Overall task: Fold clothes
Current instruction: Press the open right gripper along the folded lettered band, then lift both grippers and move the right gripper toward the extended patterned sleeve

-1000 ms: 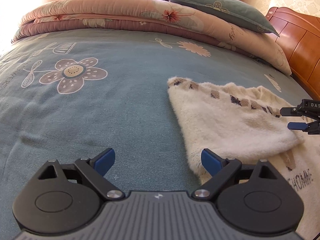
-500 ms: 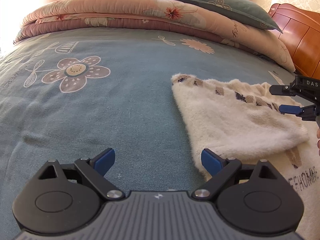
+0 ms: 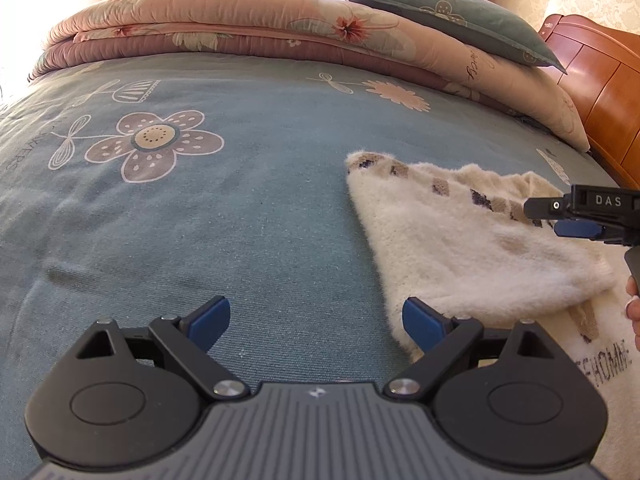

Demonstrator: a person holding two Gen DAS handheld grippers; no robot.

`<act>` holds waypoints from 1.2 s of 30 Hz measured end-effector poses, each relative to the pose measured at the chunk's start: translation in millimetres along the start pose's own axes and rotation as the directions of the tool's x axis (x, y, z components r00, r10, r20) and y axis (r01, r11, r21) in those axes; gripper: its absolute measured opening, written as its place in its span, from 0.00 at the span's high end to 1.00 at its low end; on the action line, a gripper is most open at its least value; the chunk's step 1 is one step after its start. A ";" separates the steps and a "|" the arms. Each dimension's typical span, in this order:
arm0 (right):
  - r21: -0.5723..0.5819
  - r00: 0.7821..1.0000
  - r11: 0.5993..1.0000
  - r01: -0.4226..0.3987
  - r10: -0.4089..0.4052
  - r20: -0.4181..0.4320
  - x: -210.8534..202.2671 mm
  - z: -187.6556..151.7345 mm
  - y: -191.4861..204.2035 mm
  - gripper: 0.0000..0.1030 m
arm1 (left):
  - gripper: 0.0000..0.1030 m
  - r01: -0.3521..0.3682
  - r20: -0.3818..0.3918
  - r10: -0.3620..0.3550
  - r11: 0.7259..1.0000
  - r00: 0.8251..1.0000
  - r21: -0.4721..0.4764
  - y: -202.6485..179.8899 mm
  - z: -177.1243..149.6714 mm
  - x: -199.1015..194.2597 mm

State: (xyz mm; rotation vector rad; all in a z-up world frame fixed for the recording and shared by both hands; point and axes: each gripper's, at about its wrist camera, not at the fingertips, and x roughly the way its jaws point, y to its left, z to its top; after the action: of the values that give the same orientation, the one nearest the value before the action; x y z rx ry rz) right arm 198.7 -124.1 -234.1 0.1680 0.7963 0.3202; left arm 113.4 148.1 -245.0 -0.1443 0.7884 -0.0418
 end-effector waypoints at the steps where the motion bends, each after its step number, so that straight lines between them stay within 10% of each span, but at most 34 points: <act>1: -0.023 1.000 1.000 0.017 -0.018 -0.010 -4.2 -5.1 -1.1 0.19 | 0.10 0.002 0.002 -0.002 1.000 1.000 0.000 0.0 0.2 -0.7; 8: -0.123 0.987 0.986 0.117 -0.128 -0.093 -8.1 -31.8 -1.3 0.17 | 0.10 -0.010 0.012 0.010 1.000 1.000 -0.002 3.5 2.0 -4.7; 14: -0.167 0.998 0.986 -0.015 0.004 -0.067 -12.9 -33.8 46.5 0.17 | 0.10 -0.034 0.015 0.034 0.999 0.999 -0.031 12.9 3.8 -5.8; 36: -0.305 0.972 0.952 -0.038 -0.036 -0.233 -35.4 -99.7 79.3 0.09 | 0.10 0.089 0.014 -0.090 0.993 0.996 0.080 -31.9 5.6 -23.5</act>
State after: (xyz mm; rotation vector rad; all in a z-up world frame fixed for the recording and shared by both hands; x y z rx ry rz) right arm 86.2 -59.1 -257.9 -0.1673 0.9707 0.4671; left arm 101.4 119.3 -220.0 -0.1043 0.7607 -0.1565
